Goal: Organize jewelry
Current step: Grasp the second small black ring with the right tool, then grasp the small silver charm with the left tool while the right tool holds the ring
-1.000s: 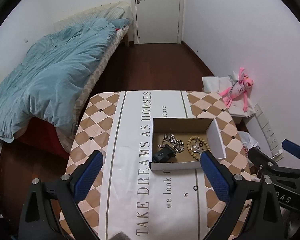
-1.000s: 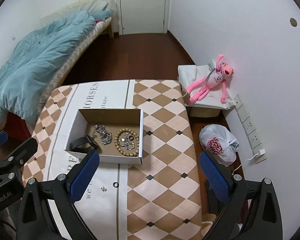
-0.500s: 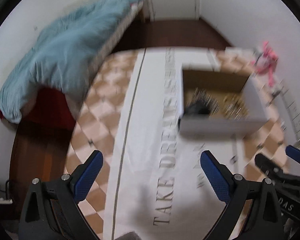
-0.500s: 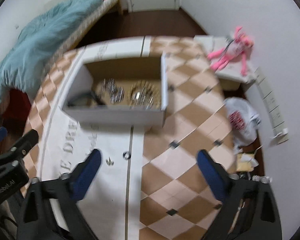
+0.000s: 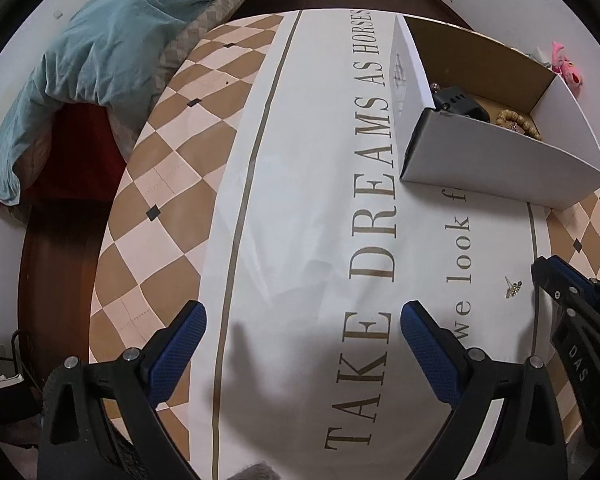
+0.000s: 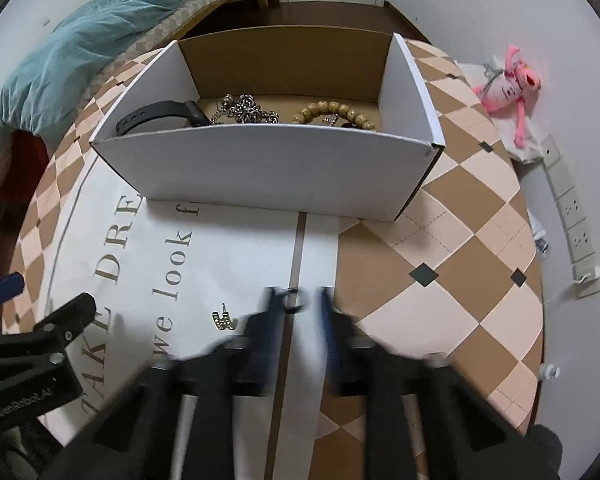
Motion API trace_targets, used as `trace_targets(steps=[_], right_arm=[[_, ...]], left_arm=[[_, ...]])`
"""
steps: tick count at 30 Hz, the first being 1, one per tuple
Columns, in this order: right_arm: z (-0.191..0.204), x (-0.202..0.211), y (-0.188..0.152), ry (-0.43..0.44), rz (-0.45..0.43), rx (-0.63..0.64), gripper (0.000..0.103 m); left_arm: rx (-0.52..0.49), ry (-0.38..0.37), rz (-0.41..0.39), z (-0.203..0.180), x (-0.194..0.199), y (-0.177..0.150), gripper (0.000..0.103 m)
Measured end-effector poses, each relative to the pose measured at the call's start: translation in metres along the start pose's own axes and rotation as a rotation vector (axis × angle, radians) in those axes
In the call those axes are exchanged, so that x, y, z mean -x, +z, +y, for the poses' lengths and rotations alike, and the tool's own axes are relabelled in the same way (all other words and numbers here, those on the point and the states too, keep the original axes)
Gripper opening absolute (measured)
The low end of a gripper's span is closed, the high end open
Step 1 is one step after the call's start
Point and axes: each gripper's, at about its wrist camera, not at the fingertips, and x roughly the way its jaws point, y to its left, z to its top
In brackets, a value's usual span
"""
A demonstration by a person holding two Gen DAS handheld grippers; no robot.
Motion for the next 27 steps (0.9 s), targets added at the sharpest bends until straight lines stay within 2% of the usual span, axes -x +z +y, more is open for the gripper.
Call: trace_targets(steps=[5,12,14,16,18,20,22,24,25,27], right_arm=[[-0.027,0.017,-0.006,0.040,-0.025,-0.086,0.012],[-0.079,0.029,-0.020,0.019,-0.021,-0.199,0.012],[-0.088,0.027,-0.024,0.006,-0.013,-0.223,0.012],[-0.095,0.026,-0.028,0.003,-0.010,-0.241,0.012],[-0.101,0.024,-0.029,-0.004,-0.008,-0.254,0.012],[-0.105,0.024,-0.029,-0.003,-0.006,-0.264,0.012],[-0.108,0.023,-0.029,-0.006,-0.005,-0.269,0.012],[-0.110,0.023,-0.029,-0.007,-0.006,-0.274,0.012],[-0.111,0.023,-0.029,-0.009,-0.008,-0.274,0.012],[-0.113,0.024,-0.028,-0.008,-0.011,-0.278,0.012]], left_arm=[[-0.023,-0.021,-0.019,-0.011,0.011,0.001,0.099],[-0.089,-0.147,-0.022,-0.063,0.014,0.001,0.099],[-0.098,-0.177,-0.017,-0.074,0.012,0.001,0.094],[-0.116,-0.201,-0.016,-0.087,0.011,0.001,0.075],[-0.138,-0.207,-0.017,-0.098,0.011,0.001,0.061],[-0.153,-0.213,-0.021,-0.106,0.010,0.000,0.054],[-0.166,-0.218,-0.017,-0.111,0.008,-0.001,0.030],[-0.169,-0.218,-0.025,-0.113,0.006,0.000,0.021],[-0.171,-0.223,-0.030,-0.113,0.007,0.000,0.013],[-0.164,-0.241,-0.032,-0.110,0.005,0.004,0.006]])
